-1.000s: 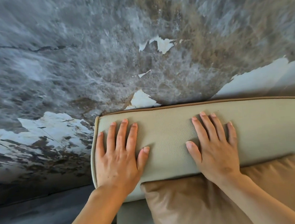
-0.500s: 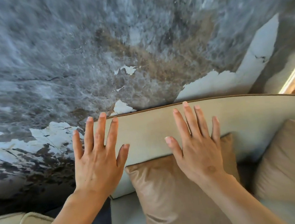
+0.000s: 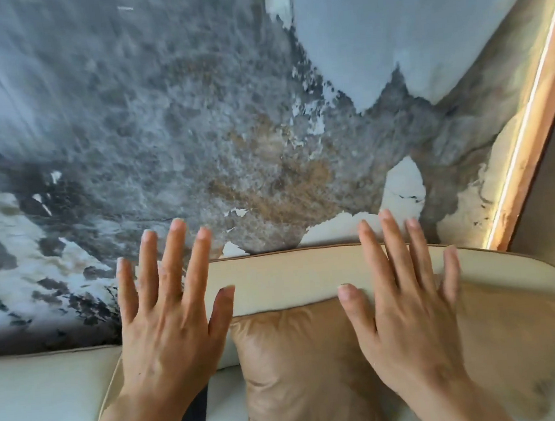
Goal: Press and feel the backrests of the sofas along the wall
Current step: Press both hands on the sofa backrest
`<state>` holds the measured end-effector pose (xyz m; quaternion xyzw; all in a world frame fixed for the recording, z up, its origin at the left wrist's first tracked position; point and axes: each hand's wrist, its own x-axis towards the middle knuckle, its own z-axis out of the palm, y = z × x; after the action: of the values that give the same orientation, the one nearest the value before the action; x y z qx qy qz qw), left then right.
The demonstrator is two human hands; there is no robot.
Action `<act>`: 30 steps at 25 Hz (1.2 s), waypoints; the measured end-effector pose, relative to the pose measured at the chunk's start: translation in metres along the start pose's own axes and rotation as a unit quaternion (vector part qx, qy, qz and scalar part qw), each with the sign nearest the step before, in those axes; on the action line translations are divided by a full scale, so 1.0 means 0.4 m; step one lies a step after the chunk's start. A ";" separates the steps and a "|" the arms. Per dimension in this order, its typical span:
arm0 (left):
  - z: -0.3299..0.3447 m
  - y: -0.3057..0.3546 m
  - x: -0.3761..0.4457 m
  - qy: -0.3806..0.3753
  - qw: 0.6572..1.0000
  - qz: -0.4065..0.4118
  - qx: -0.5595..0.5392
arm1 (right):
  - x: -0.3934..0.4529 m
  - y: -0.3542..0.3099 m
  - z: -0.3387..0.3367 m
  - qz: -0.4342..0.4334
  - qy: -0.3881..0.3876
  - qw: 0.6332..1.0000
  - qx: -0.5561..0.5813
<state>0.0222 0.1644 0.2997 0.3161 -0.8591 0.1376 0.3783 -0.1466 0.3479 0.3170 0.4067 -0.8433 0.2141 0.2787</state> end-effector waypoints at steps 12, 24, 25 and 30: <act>-0.627 0.195 0.013 0.095 0.995 0.010 -0.015 | -0.142 0.047 -0.702 -0.017 0.132 0.991 -0.031; -0.668 0.525 -0.023 0.098 0.983 0.115 -0.101 | -0.346 0.259 -0.912 0.103 0.130 0.975 -0.146; -0.669 0.574 -0.029 0.096 0.983 0.119 -0.103 | -0.360 0.301 -0.924 0.111 0.131 0.975 -0.142; -0.662 0.853 -0.065 0.079 0.983 0.121 -0.111 | -0.449 0.554 -0.980 0.121 0.120 0.973 -0.154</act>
<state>-0.0363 0.5617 0.4604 0.1540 -0.8683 0.1102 0.4585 -0.1168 0.8082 0.4665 0.2251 -0.8694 0.1612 0.4092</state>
